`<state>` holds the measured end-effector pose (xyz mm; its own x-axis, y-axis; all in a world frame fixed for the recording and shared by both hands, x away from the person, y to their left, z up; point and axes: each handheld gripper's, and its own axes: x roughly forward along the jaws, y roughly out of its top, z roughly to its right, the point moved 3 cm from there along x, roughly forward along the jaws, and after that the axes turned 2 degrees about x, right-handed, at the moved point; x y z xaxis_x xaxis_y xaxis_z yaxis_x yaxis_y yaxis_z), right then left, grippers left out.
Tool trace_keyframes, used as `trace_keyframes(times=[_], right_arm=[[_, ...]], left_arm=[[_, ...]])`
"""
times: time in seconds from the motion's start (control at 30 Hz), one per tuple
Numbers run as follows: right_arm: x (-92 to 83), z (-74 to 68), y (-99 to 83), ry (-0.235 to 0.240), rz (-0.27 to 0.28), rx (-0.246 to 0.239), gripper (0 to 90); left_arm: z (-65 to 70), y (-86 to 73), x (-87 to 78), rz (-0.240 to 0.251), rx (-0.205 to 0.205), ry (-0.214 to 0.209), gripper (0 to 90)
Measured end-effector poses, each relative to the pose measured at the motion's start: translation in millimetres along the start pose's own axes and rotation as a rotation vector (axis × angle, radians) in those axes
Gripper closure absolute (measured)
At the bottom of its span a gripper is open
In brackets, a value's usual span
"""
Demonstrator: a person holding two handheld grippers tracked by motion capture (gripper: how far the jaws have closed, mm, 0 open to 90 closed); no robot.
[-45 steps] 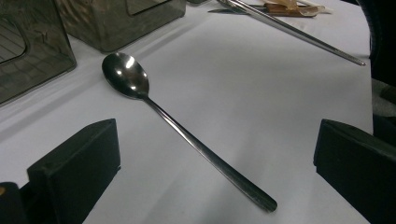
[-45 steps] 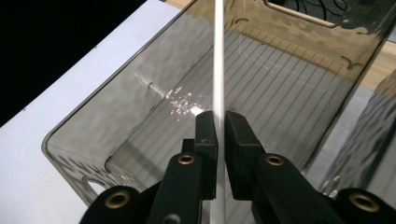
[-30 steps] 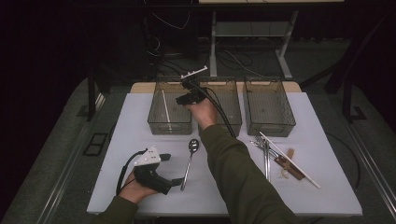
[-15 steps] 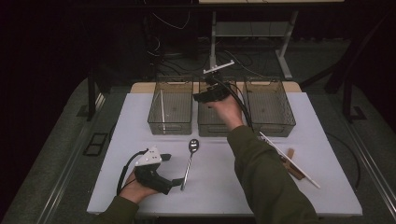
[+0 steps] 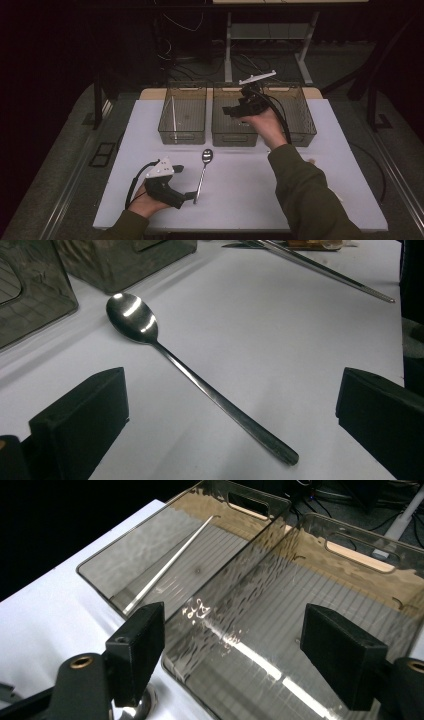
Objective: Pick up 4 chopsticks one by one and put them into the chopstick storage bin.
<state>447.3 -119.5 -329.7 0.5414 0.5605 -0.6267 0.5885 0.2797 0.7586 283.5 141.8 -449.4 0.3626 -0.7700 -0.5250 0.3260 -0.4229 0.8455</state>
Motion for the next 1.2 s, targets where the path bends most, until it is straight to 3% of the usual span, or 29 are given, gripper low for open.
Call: trace_keyframes(times=[0.63,1.2], right_arm=[[-44.2,21.3,-37.0,0.046,0.035,-0.036,24.5],[-79.6,51.0,-97.0,0.105,0.072,-0.072,21.7]], left_arm=[[0.1,-0.7,0.1,-0.008,0.003,0.003,0.0],[-0.2,-1.1,-0.4,0.001,0.009,0.009,0.0]])
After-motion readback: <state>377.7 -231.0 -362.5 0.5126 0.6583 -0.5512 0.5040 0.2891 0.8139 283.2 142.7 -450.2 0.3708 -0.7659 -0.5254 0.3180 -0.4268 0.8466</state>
